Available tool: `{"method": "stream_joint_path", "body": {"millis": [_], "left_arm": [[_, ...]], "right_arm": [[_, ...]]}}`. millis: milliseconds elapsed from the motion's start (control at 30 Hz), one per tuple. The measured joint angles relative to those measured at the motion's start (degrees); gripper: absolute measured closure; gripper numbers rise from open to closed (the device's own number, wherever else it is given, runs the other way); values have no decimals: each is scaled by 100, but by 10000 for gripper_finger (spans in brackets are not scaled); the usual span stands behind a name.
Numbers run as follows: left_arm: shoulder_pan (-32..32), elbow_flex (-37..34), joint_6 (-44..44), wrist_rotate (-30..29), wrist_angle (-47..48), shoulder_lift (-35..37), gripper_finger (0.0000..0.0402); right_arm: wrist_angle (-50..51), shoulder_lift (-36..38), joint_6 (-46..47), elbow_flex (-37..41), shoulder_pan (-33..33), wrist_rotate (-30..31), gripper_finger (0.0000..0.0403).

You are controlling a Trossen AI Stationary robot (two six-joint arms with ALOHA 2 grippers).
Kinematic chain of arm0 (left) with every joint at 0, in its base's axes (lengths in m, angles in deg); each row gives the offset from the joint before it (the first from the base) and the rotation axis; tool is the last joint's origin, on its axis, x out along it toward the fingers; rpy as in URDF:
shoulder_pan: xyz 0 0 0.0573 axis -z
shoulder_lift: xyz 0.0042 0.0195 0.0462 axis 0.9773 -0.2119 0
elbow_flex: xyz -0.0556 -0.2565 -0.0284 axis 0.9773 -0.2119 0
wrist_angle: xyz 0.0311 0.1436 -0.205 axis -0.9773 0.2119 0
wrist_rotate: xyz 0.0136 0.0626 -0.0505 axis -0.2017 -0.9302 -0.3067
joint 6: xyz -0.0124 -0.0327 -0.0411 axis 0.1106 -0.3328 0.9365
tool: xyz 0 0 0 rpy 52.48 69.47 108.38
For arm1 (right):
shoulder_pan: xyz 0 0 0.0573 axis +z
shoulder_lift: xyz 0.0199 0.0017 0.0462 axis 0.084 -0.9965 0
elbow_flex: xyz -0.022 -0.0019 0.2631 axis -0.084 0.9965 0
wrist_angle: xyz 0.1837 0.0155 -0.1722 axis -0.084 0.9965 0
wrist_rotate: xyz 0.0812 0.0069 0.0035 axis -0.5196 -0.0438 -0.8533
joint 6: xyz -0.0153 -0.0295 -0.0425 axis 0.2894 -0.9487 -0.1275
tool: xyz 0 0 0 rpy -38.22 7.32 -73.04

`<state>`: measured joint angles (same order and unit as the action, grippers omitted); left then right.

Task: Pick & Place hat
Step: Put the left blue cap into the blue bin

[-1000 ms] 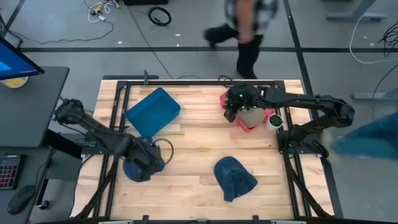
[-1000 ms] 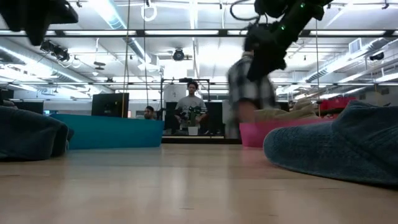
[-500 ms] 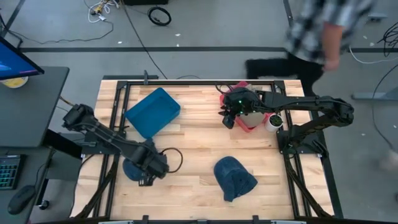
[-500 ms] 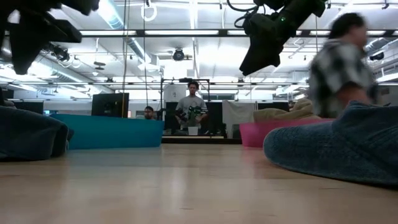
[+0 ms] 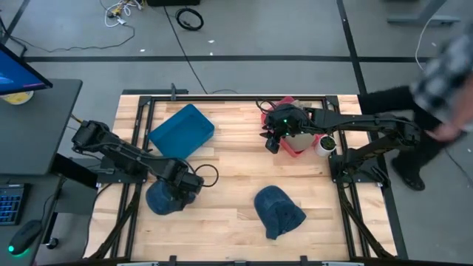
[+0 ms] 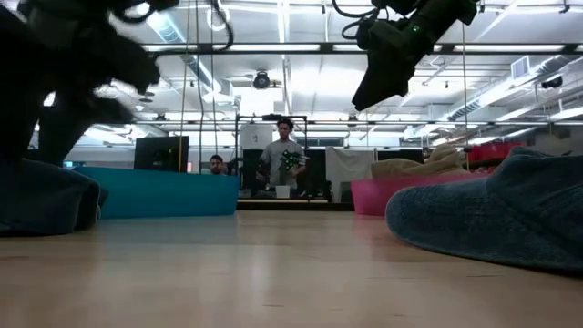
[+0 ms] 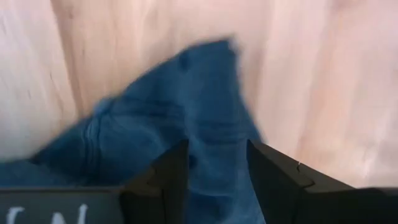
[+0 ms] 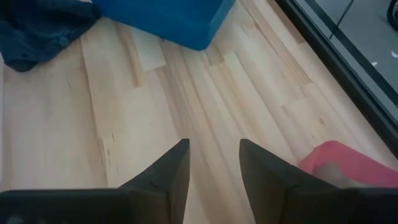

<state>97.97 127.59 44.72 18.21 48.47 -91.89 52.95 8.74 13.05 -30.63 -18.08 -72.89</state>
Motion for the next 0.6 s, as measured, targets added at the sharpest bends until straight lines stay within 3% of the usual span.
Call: {"method": "stream_joint_path", "body": {"millis": [167, 400, 500, 600], "left_arm": [[-54, -255, 210, 433, -23, -4, 236], [-39, -377, 209, 289, -270, -59, 245], [-39, -589, 243, 369, -414, -57, 284], [-39, -688, 195, 415, -385, -57, 350]], "right_arm": [[12, 0, -36, 0, -2, 0, 259], [13, 0, 2, 0, -2, 17, 259], [13, 0, 2, 0, -2, 17, 259], [22, 0, 2, 0, -2, 17, 259]]}}
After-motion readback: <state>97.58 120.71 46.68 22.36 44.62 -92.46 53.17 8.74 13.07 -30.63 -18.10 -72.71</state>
